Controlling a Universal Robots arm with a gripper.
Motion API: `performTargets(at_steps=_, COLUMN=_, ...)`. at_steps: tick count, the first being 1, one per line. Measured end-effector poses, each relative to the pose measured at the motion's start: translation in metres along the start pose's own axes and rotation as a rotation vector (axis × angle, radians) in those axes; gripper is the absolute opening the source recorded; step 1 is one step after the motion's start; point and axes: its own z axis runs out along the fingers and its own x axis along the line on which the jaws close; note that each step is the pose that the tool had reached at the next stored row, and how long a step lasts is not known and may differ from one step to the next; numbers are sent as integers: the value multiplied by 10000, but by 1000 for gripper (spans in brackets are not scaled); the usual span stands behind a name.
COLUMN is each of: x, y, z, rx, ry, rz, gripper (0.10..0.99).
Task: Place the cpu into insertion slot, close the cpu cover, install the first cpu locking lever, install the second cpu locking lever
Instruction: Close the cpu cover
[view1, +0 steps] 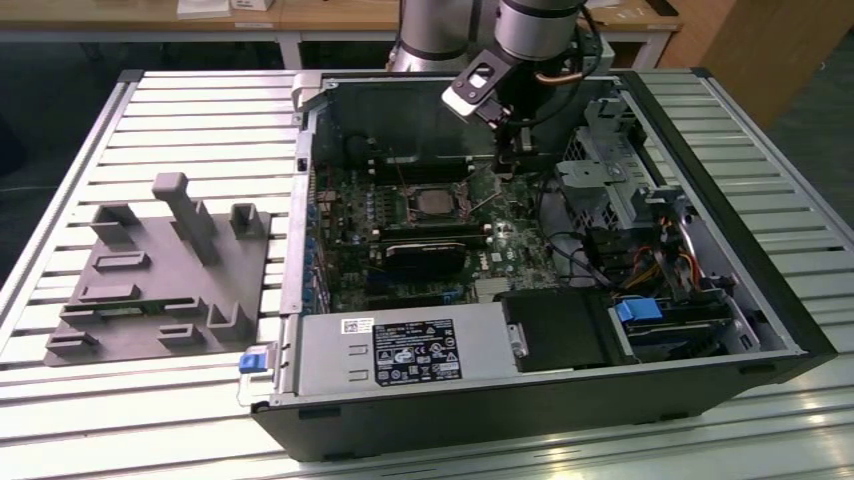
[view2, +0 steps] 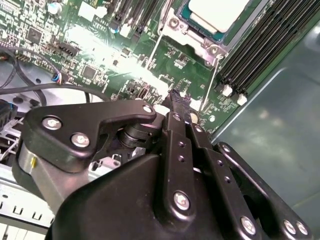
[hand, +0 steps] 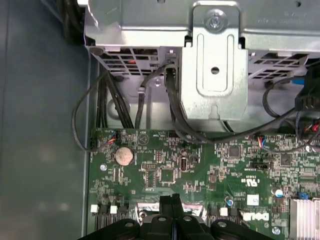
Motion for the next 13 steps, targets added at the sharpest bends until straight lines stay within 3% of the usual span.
performTargets(at_steps=13, x=18, y=114, z=18, rx=5, ry=-1, rz=0, gripper=106)
